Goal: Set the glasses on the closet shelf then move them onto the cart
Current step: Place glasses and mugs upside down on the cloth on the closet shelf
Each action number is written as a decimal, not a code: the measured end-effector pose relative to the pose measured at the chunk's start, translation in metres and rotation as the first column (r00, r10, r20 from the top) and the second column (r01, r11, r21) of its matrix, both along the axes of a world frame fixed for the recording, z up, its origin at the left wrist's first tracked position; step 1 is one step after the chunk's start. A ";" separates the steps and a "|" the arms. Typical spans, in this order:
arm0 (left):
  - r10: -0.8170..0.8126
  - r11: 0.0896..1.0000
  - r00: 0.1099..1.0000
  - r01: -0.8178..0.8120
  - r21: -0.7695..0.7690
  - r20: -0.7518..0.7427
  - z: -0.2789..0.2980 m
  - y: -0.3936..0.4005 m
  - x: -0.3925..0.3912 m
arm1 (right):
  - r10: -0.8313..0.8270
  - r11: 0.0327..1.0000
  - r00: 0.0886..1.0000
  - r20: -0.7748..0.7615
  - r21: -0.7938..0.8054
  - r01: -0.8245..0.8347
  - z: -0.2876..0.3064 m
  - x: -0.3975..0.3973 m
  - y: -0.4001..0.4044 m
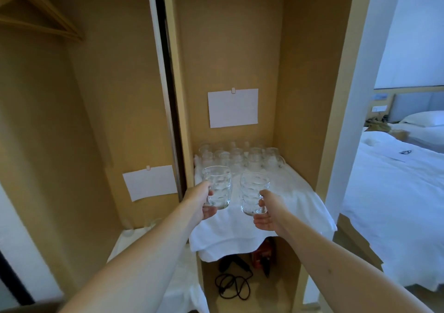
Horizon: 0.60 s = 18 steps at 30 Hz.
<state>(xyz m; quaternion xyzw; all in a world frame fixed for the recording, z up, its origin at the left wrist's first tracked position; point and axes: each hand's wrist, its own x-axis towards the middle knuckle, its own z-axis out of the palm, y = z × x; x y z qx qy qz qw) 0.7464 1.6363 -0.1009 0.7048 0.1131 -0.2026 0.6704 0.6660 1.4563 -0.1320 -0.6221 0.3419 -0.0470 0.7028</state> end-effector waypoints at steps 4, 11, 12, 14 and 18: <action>-0.031 0.999 1.000 0.031 -0.012 0.001 -0.002 -0.020 0.022 | -0.034 0.999 0.999 -0.022 -0.012 0.034 -0.002 0.013 -0.016; -0.069 0.997 0.997 0.068 -0.031 -0.021 -0.015 -0.057 0.077 | -0.074 0.997 0.996 -0.042 -0.020 0.074 -0.007 0.054 -0.046; -0.079 0.996 0.997 0.078 -0.031 -0.025 -0.017 -0.062 0.086 | -0.081 0.997 0.996 -0.046 -0.018 0.080 -0.008 0.063 -0.051; -0.094 0.995 0.995 0.093 -0.034 -0.033 -0.022 -0.073 0.101 | -0.096 0.995 0.994 -0.053 -0.015 0.096 -0.010 0.078 -0.060; -0.127 0.992 0.991 0.127 -0.015 -0.049 -0.033 -0.094 0.132 | -0.138 0.990 0.989 -0.058 -0.023 0.137 -0.017 0.111 -0.075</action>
